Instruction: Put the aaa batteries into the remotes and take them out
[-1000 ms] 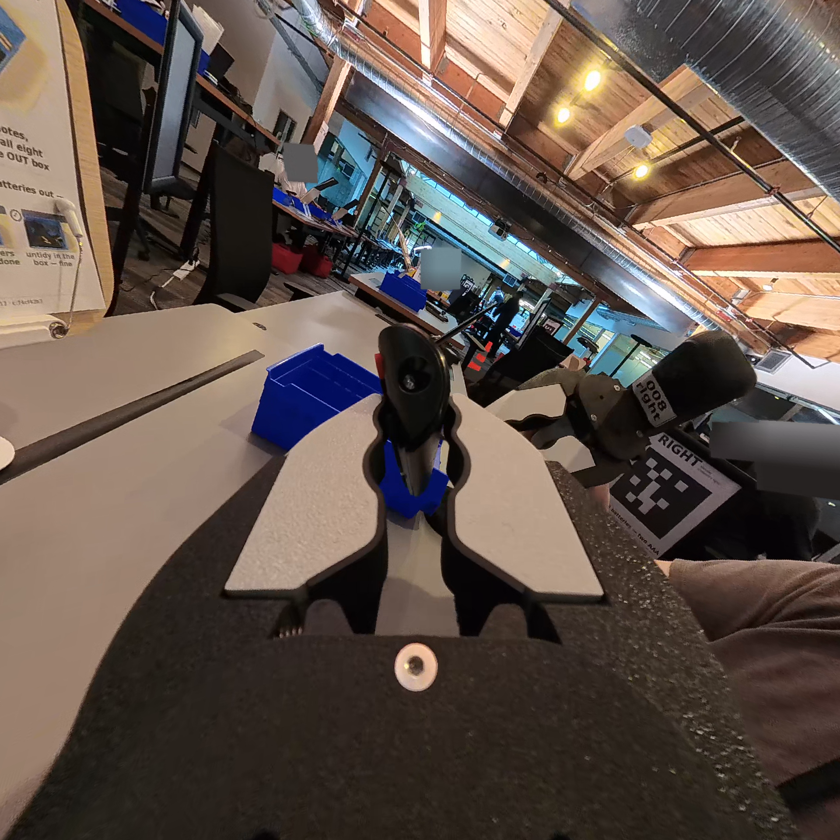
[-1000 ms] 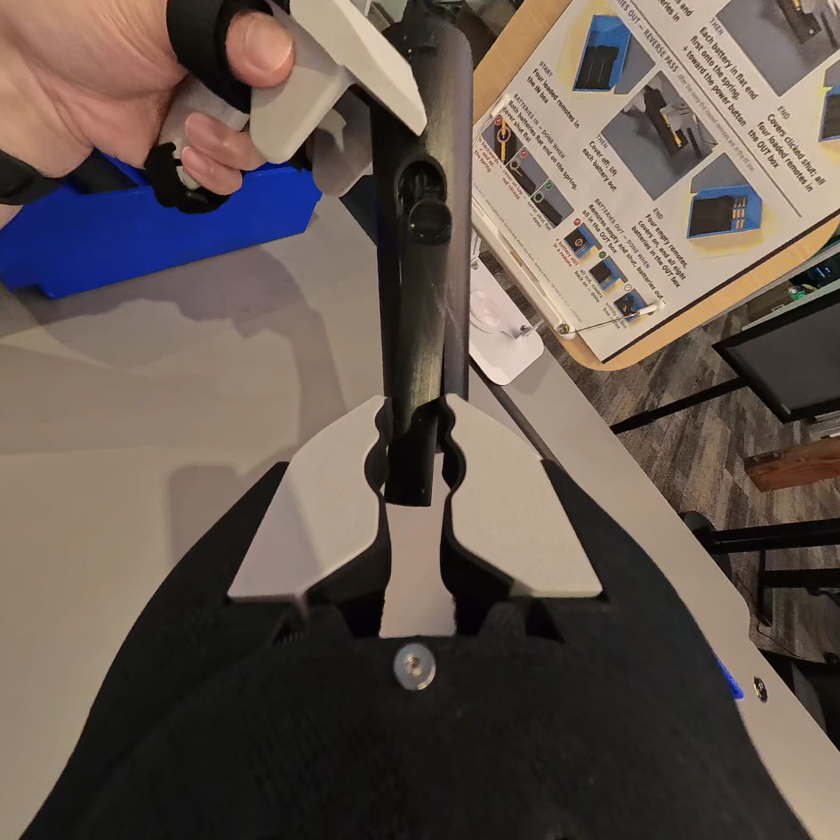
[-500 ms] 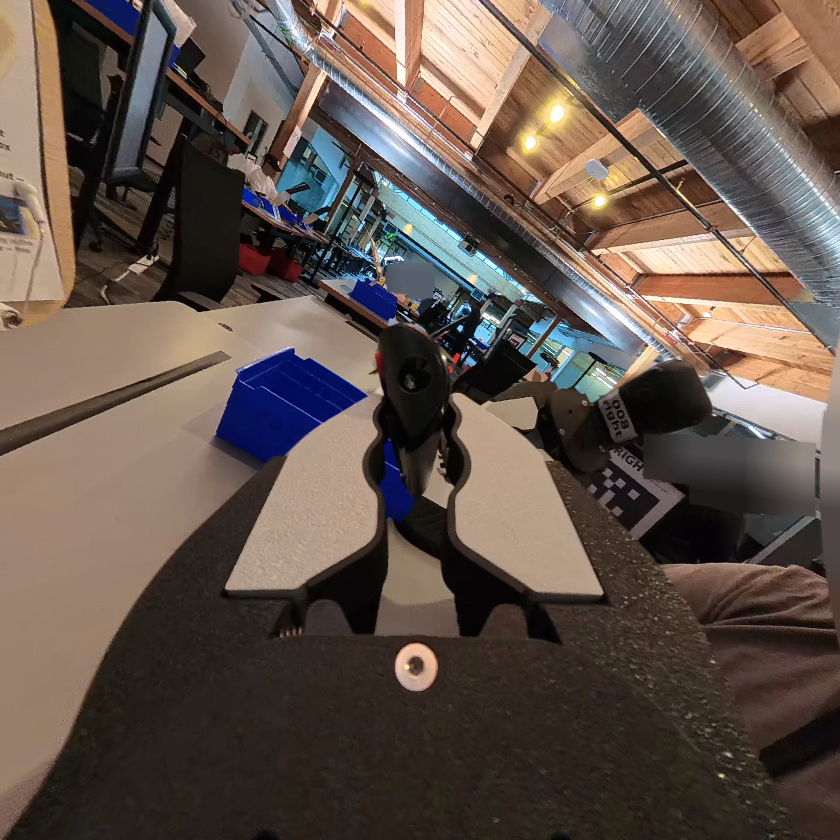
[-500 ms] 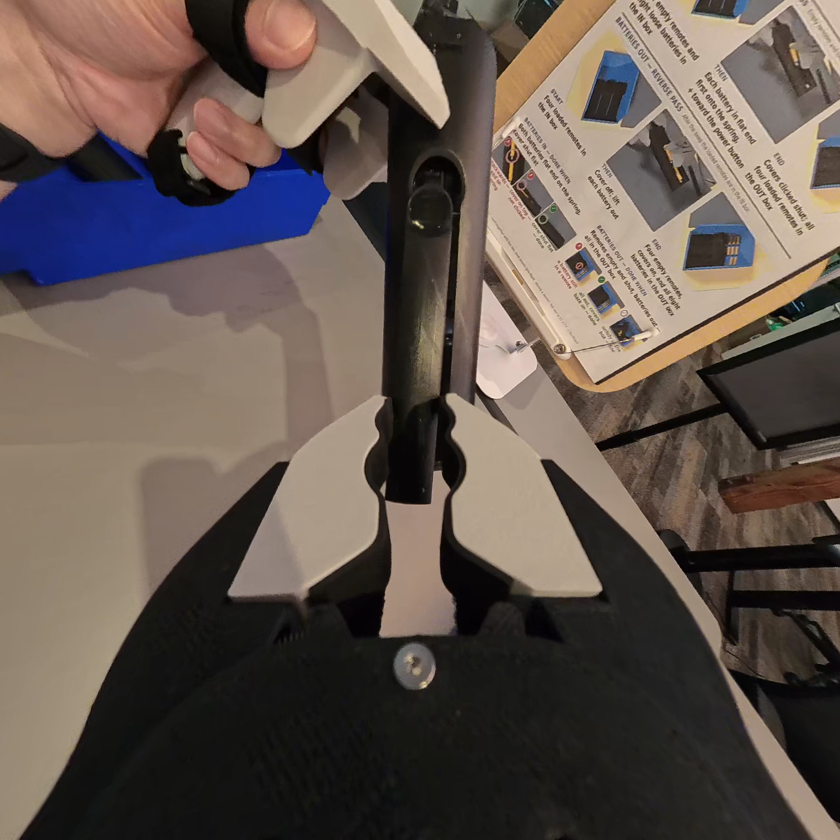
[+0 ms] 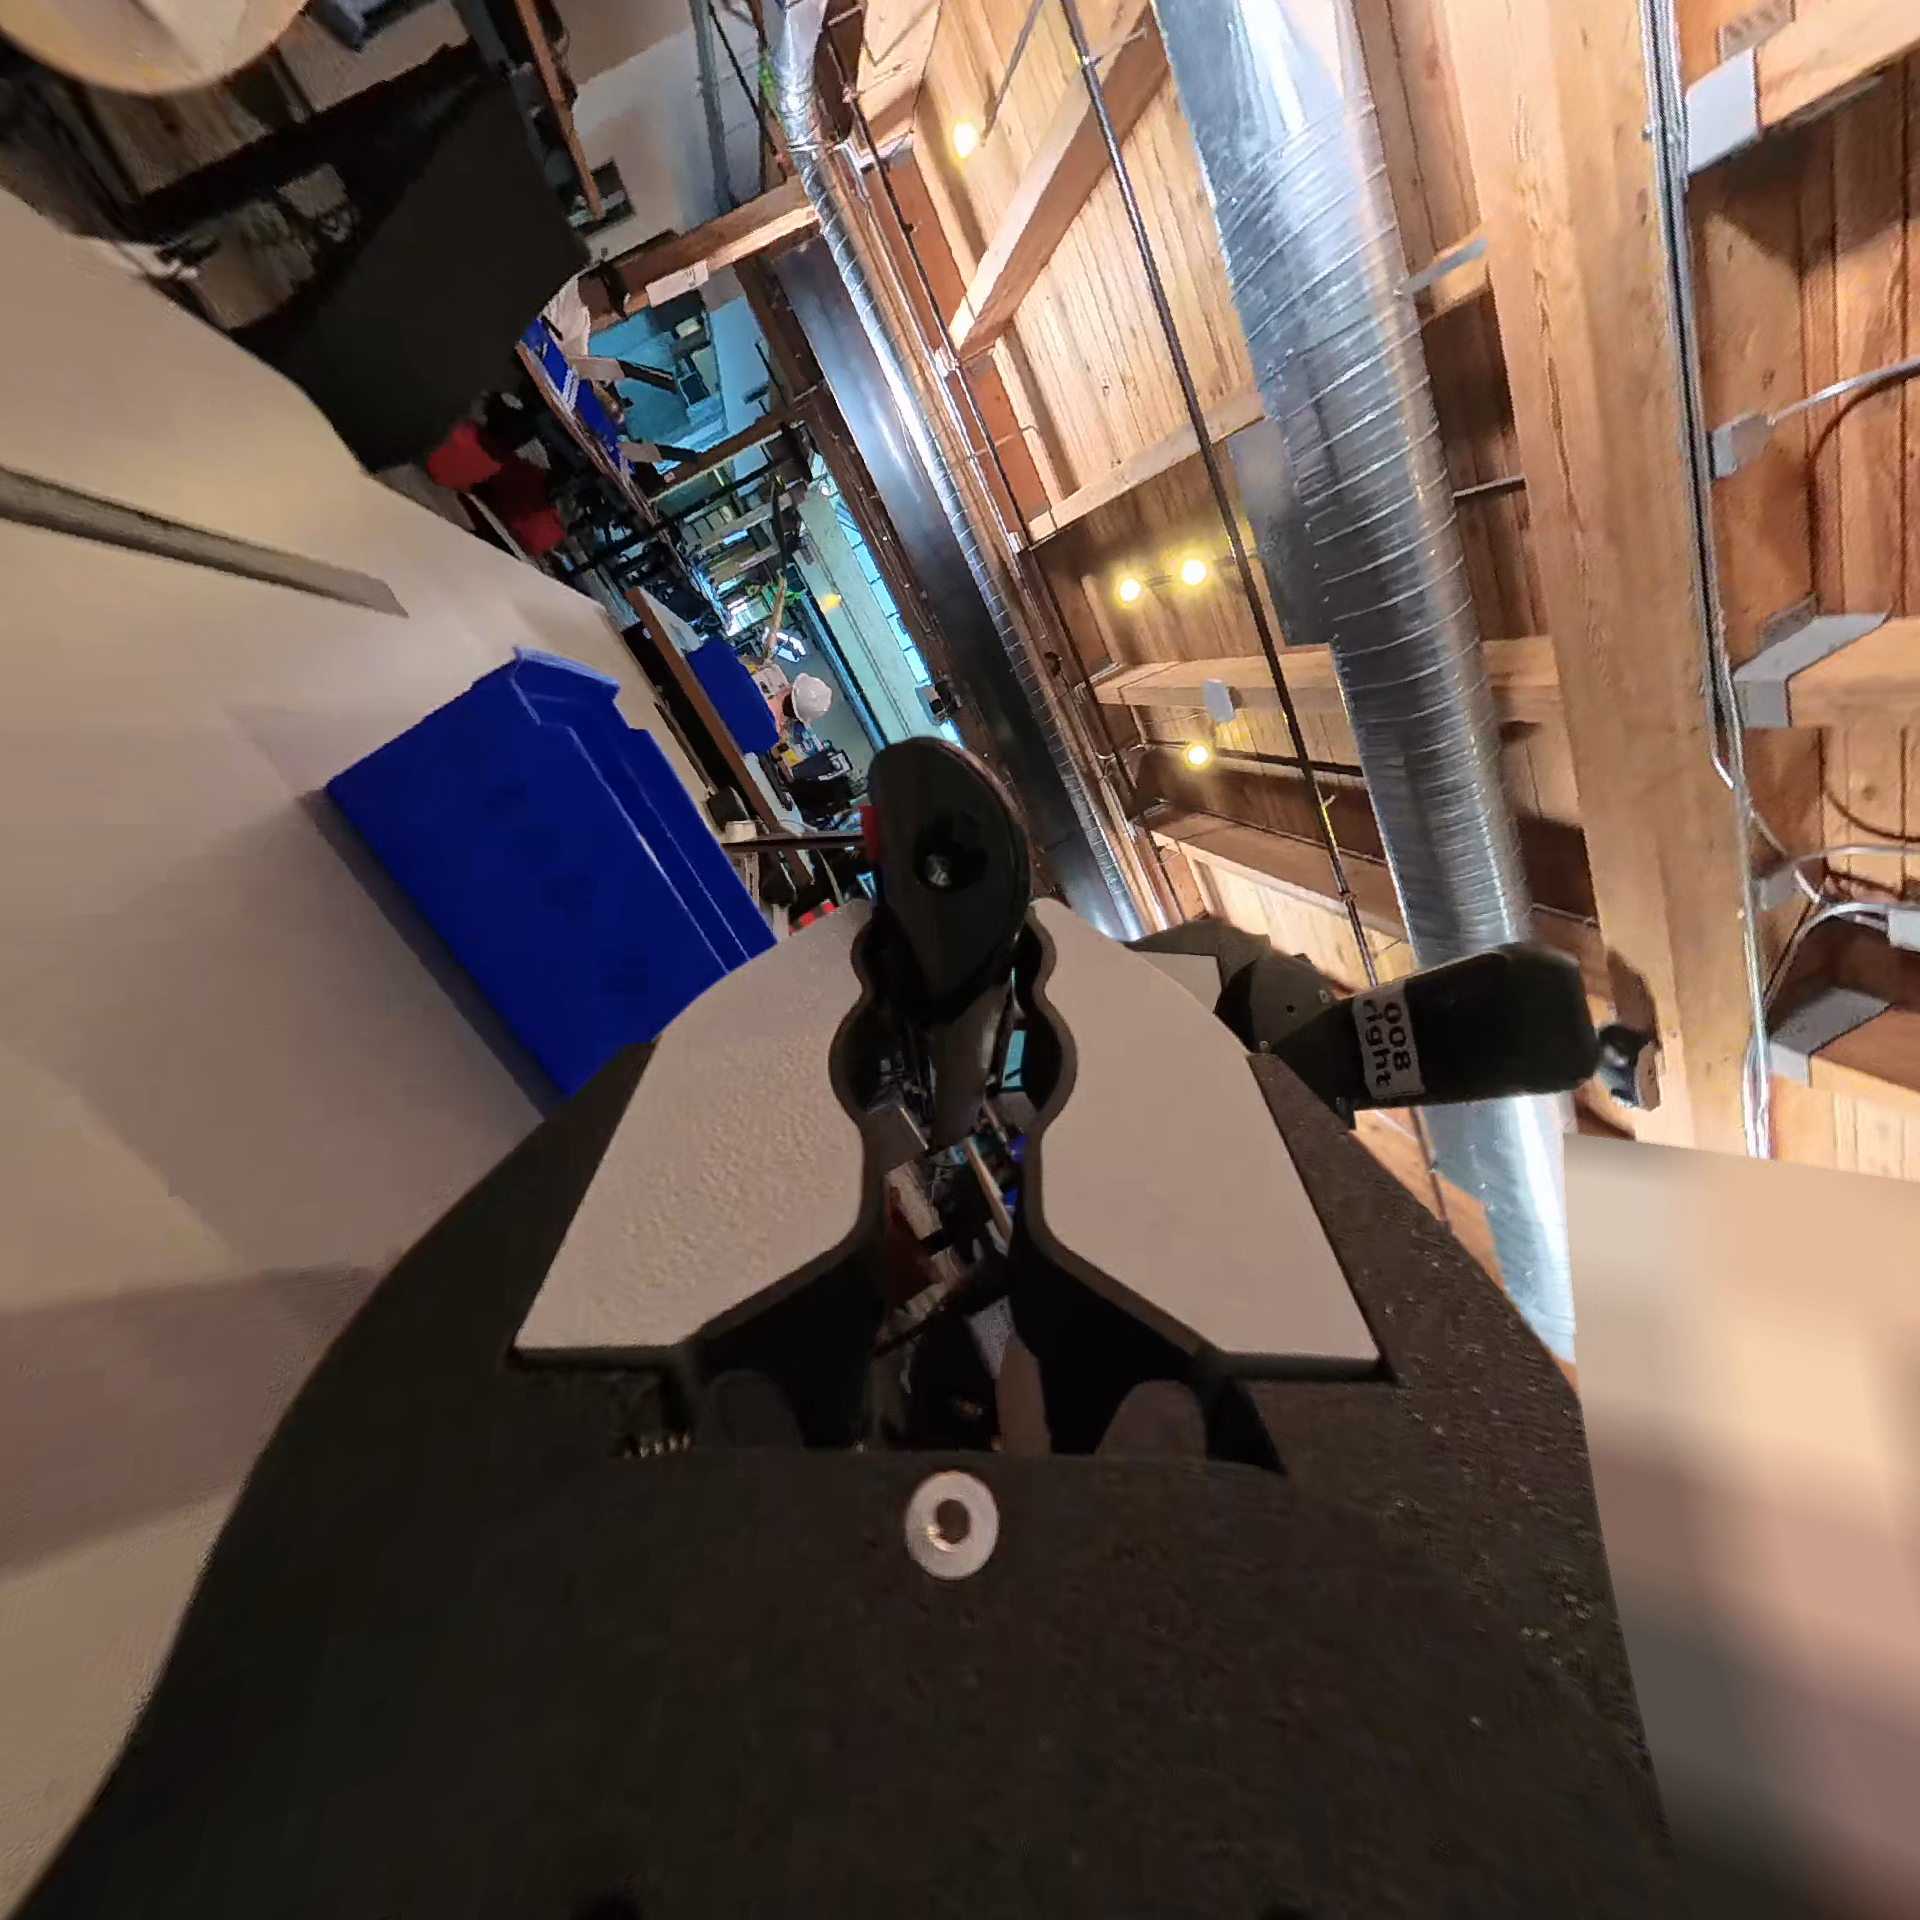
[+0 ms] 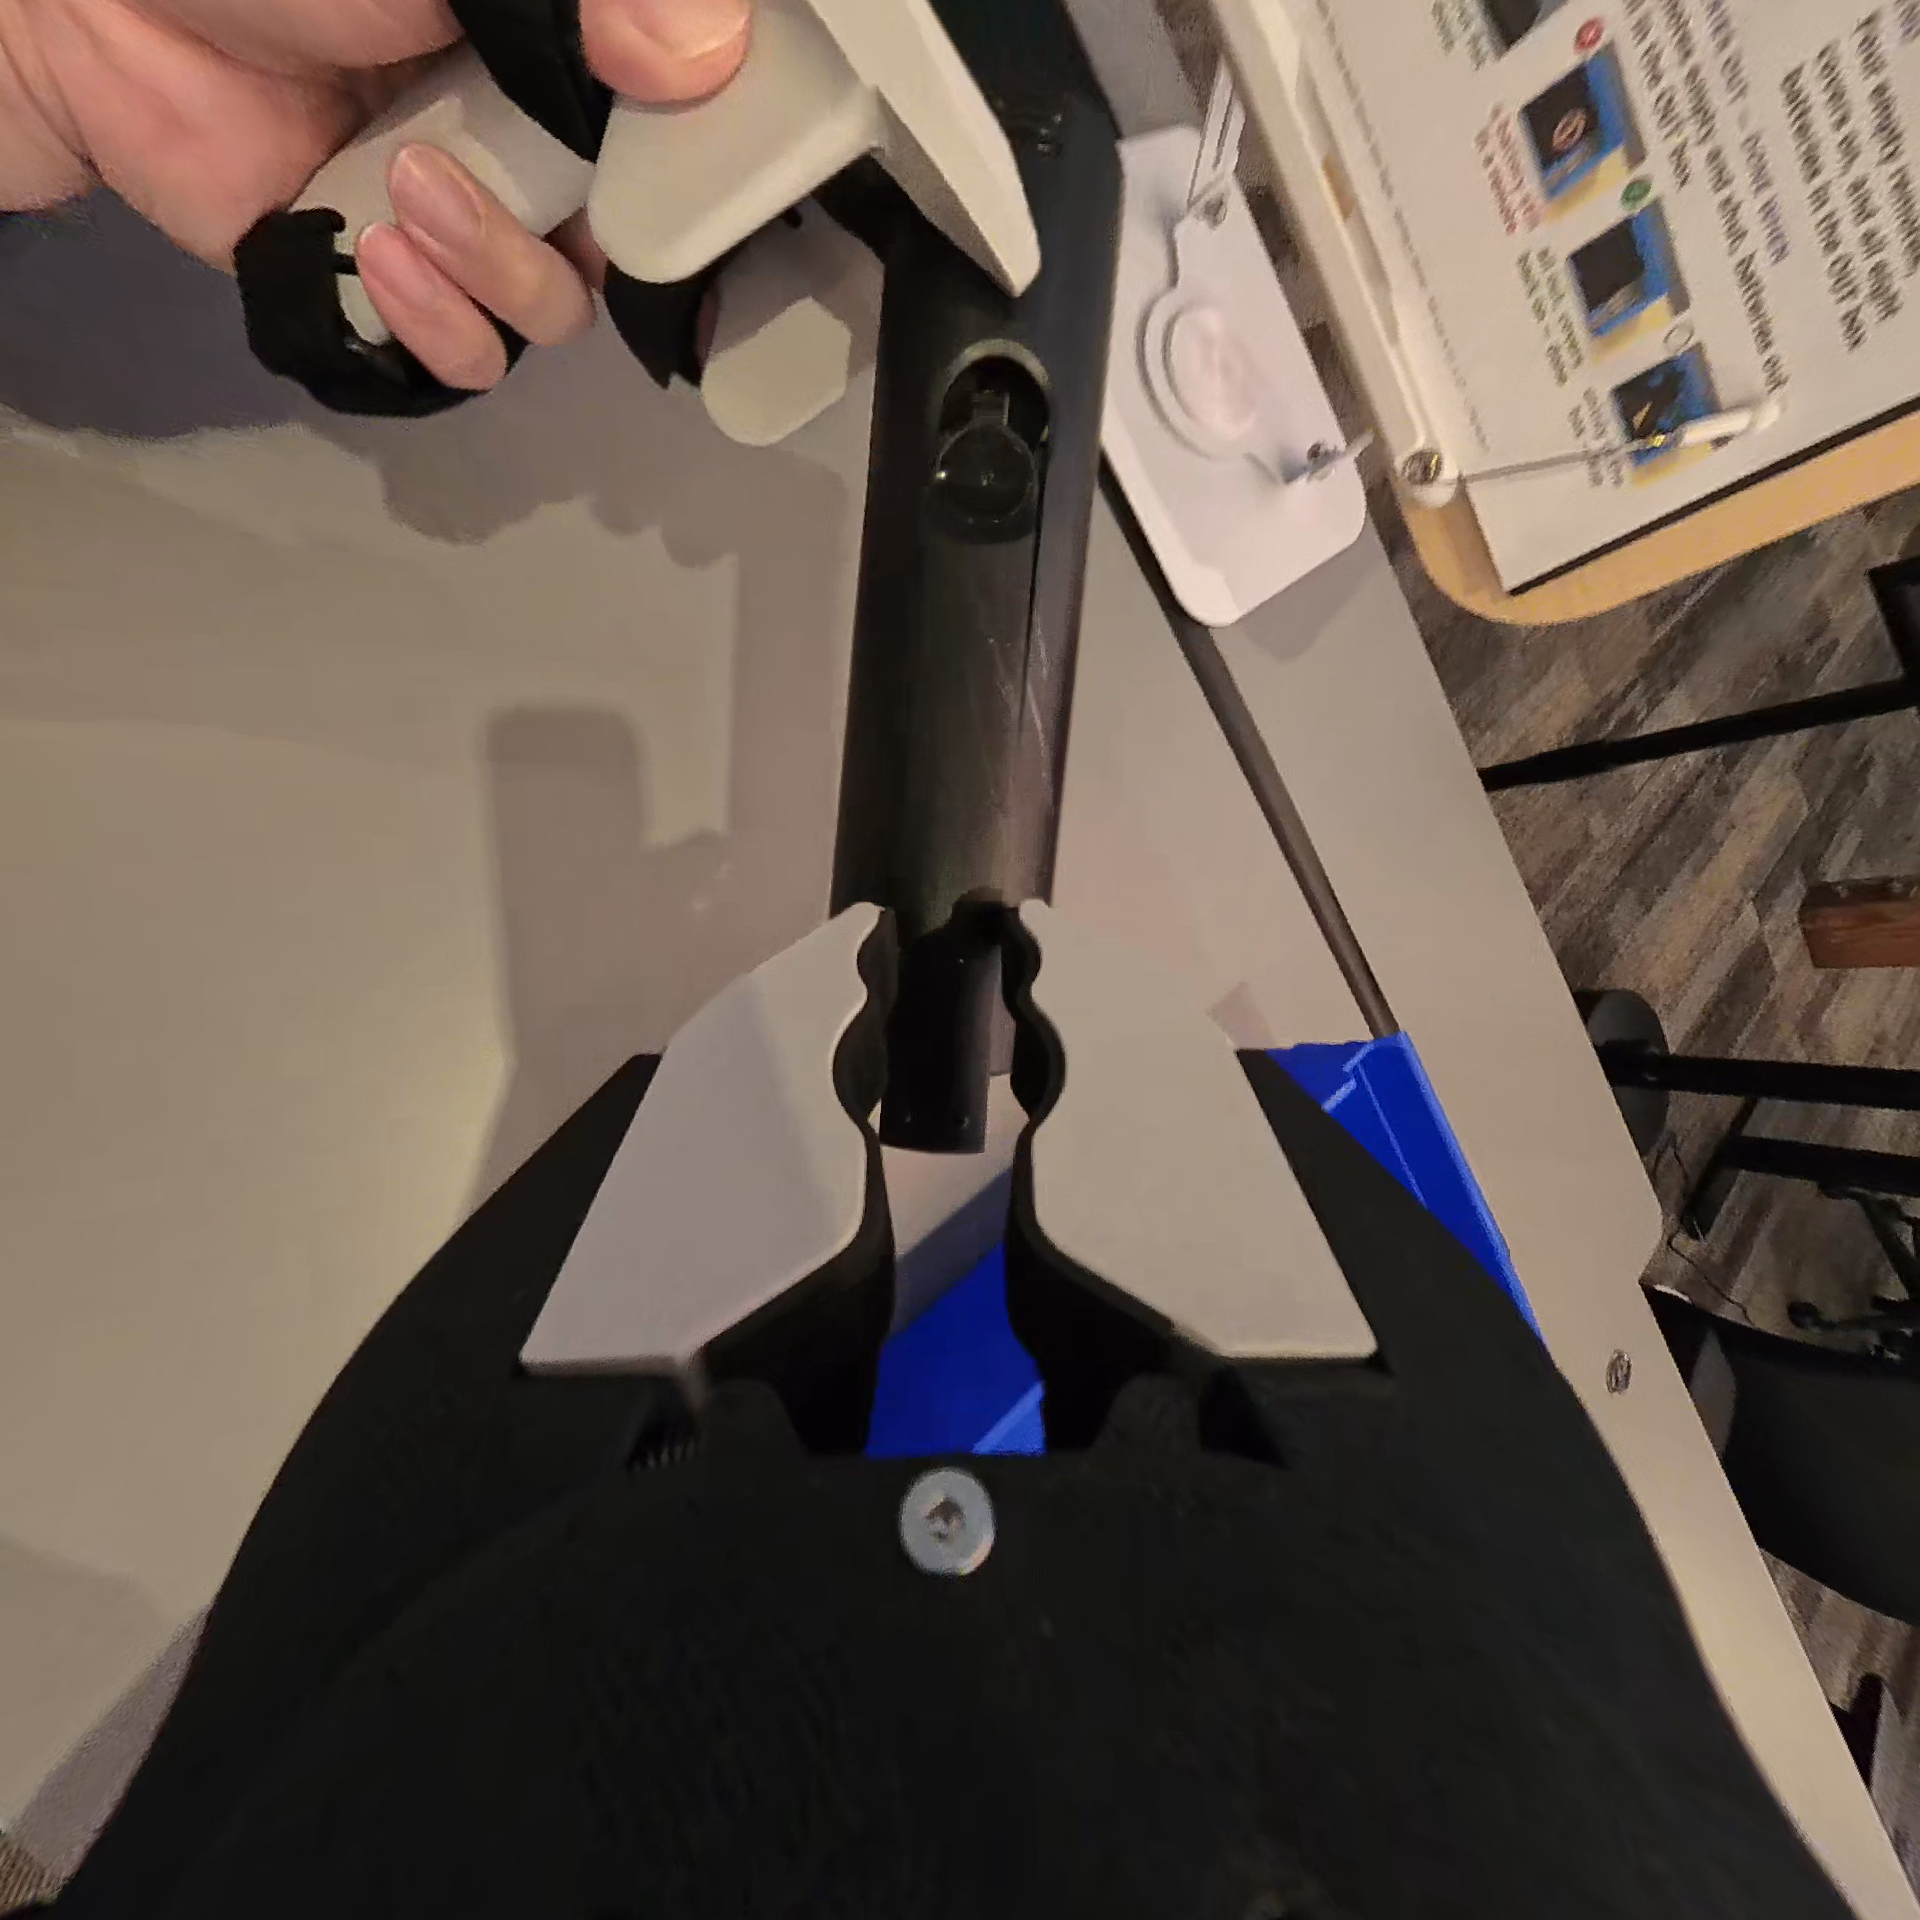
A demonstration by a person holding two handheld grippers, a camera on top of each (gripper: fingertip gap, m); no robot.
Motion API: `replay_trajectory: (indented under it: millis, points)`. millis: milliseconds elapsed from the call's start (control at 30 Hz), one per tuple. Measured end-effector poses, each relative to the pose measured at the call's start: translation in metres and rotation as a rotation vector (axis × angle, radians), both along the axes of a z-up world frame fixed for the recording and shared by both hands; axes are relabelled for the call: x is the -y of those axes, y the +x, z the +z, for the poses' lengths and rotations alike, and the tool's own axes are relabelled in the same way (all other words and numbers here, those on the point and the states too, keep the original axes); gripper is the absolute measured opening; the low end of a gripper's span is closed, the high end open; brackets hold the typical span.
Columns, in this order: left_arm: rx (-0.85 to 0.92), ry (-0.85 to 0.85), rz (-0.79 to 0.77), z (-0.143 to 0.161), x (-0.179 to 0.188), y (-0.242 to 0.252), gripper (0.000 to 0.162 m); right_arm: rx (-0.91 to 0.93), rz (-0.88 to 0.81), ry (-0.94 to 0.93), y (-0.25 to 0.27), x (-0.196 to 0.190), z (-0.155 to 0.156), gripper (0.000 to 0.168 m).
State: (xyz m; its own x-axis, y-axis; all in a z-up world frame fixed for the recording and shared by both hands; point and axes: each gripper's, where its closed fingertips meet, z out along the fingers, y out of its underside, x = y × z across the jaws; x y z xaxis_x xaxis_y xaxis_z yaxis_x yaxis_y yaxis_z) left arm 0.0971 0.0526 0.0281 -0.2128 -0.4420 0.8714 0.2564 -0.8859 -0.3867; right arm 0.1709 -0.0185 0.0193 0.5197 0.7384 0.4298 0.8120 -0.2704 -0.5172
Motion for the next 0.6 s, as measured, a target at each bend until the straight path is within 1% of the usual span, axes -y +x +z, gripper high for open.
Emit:
replay_trajectory:
  millis: [133,267,367,600]
  points:
    - [-0.048,-0.055,-0.01,-0.025,0.002,0.019,0.022,0.029,-0.022,-0.084,0.017,-0.003,-0.023,0.021]
    - [-0.081,-0.085,0.0,-0.04,0.002,0.028,0.022,0.015,-0.032,-0.145,0.027,-0.003,-0.04,0.021]
    - [-0.077,-0.108,-0.003,-0.045,0.001,0.03,0.022,-0.014,-0.031,-0.163,0.028,-0.002,-0.043,0.021]
    - [-0.072,-0.13,-0.008,-0.048,0.003,0.033,0.022,0.015,-0.026,-0.166,0.033,-0.003,-0.047,0.021]
